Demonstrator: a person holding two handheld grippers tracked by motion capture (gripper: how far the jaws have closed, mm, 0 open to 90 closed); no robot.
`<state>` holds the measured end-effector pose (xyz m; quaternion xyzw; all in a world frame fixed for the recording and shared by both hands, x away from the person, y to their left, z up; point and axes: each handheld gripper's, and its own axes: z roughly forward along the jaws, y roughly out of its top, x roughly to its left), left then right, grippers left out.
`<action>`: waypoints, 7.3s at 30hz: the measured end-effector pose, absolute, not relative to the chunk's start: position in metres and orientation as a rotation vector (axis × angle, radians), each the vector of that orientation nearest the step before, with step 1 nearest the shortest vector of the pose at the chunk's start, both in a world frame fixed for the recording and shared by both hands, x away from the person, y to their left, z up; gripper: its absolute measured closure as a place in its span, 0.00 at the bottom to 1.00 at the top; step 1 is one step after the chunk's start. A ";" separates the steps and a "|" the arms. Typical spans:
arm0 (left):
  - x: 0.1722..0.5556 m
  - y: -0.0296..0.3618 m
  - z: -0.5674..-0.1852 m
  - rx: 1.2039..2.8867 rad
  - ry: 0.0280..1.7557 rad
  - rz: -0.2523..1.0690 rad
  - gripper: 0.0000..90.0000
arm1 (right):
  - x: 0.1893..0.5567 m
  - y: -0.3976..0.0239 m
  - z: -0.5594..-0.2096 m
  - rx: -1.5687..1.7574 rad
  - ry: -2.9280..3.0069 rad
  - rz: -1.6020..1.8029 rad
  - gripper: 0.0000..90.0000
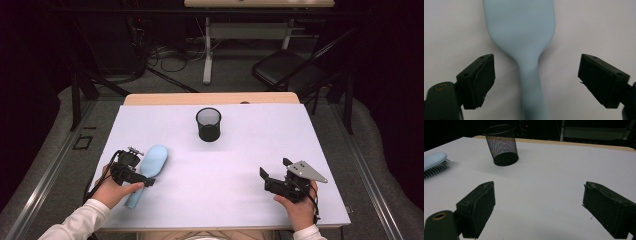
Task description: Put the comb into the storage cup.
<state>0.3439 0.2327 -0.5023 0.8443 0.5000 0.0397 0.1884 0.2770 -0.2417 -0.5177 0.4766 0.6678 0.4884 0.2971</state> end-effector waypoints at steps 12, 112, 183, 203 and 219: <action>0.344 0.233 -0.503 2.386 1.395 0.137 0.36 | 0.277 -0.242 -0.518 1.267 1.776 1.300 0.12; 0.341 0.238 -0.533 2.233 1.561 0.101 0.77 | 0.278 -0.242 -0.519 1.273 1.772 1.310 0.12; 0.338 0.241 -0.520 2.133 1.500 0.163 0.78 | 0.278 -0.242 -0.520 1.270 1.786 1.302 0.12; 0.343 0.235 -0.495 2.033 1.416 0.219 0.78 | 0.278 -0.242 -0.519 1.271 1.784 1.303 0.12; 0.346 0.231 -0.472 1.972 1.348 0.294 0.78 | 0.278 -0.242 -0.519 1.273 1.786 1.303 0.12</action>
